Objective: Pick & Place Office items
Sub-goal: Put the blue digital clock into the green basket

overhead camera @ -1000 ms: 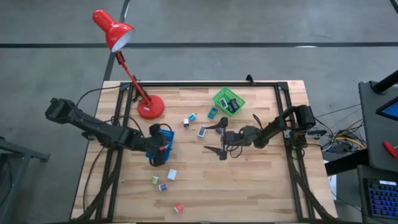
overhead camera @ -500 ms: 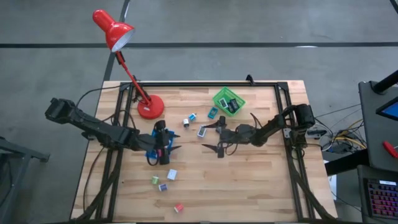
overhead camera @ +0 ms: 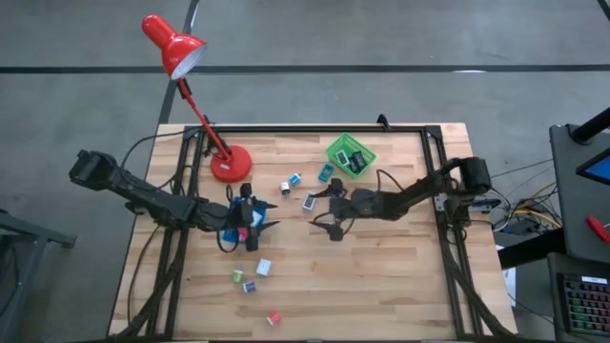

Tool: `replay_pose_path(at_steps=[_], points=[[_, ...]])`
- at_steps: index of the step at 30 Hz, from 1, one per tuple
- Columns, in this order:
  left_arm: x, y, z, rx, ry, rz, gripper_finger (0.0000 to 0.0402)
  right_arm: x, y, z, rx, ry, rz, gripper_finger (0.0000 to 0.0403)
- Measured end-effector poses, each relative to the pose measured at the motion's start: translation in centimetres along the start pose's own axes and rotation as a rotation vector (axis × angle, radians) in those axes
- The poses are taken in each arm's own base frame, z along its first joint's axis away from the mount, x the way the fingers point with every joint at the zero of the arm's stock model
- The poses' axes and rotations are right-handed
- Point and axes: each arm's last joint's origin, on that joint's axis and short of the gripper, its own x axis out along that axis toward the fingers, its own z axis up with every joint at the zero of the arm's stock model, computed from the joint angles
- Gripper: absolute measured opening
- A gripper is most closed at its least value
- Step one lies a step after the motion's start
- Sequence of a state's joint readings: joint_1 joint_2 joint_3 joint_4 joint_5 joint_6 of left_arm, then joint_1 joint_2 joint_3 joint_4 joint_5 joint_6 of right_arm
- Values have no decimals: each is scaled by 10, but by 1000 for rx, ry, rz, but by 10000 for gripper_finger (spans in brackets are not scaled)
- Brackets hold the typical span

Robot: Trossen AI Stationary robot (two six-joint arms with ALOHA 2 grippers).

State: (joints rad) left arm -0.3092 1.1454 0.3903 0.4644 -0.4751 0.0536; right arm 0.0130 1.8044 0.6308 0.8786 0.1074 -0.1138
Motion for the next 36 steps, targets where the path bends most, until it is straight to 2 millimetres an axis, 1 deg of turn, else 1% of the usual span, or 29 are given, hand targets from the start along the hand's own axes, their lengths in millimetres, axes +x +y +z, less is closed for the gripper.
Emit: replay_pose_path(at_steps=[6,13,17,20,24,30,36], points=[[-4,1,-13,-17,-39,3,209,-18,-8,16,-33,161,6,393],[-5,2,-14,-9,-52,1,209,-36,-20,31,-105,420,23,393],[-5,2,-14,-8,-60,1,209,-39,-25,36,-175,546,51,393],[-5,2,-14,-5,-60,1,209,-37,-29,37,-226,618,71,393],[-5,2,-14,-5,-59,1,209,-31,-35,33,-298,737,110,393],[-5,2,-14,-5,-59,1,209,-15,-46,28,-360,913,174,393],[-5,2,-14,-4,-58,1,209,4,-53,23,-404,1009,228,393]])
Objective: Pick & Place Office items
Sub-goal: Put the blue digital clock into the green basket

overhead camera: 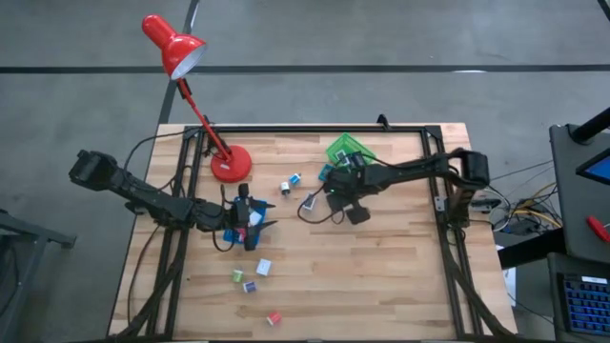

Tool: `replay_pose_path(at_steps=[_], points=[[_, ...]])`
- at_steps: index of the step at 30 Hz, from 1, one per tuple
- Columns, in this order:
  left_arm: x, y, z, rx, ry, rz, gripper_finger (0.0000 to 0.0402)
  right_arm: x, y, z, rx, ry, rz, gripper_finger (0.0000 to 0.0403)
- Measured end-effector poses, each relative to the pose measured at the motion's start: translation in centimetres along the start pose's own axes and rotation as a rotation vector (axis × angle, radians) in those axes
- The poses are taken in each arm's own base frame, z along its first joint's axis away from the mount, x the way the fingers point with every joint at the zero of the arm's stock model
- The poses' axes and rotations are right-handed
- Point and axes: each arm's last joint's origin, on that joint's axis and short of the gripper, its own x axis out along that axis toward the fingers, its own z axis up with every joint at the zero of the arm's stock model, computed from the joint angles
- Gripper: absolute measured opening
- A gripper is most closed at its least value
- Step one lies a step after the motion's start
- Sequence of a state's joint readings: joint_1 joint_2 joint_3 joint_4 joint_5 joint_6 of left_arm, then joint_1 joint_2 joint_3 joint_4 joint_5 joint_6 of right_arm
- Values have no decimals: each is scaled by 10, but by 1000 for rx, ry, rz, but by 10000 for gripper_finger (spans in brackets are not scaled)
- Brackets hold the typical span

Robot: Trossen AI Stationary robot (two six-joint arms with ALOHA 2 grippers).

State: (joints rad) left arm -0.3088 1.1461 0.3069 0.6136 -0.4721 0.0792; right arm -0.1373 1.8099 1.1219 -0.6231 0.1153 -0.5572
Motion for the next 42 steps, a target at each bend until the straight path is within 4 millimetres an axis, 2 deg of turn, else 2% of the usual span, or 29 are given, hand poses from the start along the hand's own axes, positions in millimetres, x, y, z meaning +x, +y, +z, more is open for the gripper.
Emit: replay_pose_path(at_steps=[5,13,35,42], points=[[0,0,0,1,1,0,209,9,-8,4,-25,33,17,393],[0,0,-1,3,8,-1,209,15,-13,-2,-32,44,27,393],[0,0,-1,0,8,-1,209,17,-16,-4,-120,26,58,393],[0,0,-1,-4,7,-1,209,19,-21,-9,-78,-2,115,393]])
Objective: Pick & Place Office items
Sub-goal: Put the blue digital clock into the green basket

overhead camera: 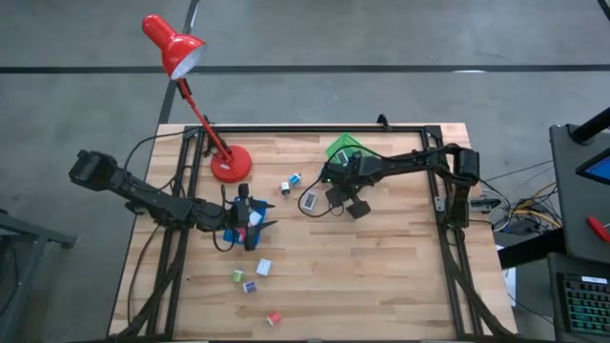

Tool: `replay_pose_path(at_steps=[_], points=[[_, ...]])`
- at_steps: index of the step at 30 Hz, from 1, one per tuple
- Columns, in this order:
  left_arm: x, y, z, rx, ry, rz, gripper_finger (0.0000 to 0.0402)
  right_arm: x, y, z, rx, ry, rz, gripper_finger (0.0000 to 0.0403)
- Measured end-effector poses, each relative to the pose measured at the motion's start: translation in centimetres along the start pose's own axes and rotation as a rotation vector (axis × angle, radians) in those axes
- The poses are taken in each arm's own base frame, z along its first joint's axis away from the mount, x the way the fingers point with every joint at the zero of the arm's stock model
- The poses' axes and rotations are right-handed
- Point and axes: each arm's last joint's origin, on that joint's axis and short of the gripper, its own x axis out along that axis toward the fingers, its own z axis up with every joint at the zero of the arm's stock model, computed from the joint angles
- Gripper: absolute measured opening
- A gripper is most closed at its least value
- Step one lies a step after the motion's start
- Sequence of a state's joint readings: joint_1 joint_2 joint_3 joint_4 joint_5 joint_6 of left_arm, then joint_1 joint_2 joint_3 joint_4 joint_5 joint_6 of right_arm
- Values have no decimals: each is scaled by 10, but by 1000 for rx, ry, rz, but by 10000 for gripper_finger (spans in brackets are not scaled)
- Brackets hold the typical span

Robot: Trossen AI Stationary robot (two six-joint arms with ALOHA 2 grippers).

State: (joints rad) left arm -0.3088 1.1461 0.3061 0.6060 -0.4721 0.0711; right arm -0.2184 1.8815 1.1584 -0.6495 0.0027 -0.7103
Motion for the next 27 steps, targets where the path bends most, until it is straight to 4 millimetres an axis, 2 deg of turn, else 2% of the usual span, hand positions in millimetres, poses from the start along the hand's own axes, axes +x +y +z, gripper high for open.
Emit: replay_pose_path(at_steps=[8,11,22,27], points=[[0,0,1,-7,-6,0,209,0,0,0,-28,-2,1,392],[0,0,1,-7,-7,0,209,0,1,0,-28,-1,5,375],[0,0,1,-7,-6,0,209,1,4,-2,-28,14,39,214],[0,0,1,-7,-6,0,209,1,4,-2,-2,15,48,153]])
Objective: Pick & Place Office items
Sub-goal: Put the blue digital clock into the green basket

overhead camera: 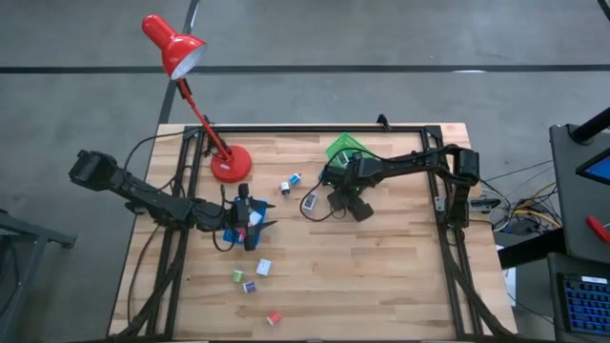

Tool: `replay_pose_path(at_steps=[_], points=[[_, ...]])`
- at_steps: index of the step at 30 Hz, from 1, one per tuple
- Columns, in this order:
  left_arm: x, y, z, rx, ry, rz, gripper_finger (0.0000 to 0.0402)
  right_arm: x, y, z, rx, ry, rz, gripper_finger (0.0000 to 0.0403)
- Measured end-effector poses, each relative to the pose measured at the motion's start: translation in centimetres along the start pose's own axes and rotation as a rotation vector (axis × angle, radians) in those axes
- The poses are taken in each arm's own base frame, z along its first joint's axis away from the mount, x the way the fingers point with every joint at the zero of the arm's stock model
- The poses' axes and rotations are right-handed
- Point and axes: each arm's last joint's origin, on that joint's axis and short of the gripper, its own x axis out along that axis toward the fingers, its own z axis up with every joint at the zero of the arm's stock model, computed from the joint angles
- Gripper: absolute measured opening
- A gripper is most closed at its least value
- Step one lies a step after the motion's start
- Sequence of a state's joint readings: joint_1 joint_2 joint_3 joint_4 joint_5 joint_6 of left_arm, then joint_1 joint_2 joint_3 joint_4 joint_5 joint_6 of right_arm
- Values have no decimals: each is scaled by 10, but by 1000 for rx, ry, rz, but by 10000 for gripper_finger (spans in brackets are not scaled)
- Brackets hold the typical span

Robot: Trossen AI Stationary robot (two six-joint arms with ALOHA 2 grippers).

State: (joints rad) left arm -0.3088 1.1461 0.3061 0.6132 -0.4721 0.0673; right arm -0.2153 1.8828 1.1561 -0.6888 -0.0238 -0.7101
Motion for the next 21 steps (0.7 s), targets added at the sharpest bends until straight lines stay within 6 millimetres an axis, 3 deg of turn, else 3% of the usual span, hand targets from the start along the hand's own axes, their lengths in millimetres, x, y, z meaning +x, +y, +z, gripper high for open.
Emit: replay_pose_path(at_steps=[21], points=[[0,0,0,0,0,0,209,0,0,1,51,-20,13,140]])
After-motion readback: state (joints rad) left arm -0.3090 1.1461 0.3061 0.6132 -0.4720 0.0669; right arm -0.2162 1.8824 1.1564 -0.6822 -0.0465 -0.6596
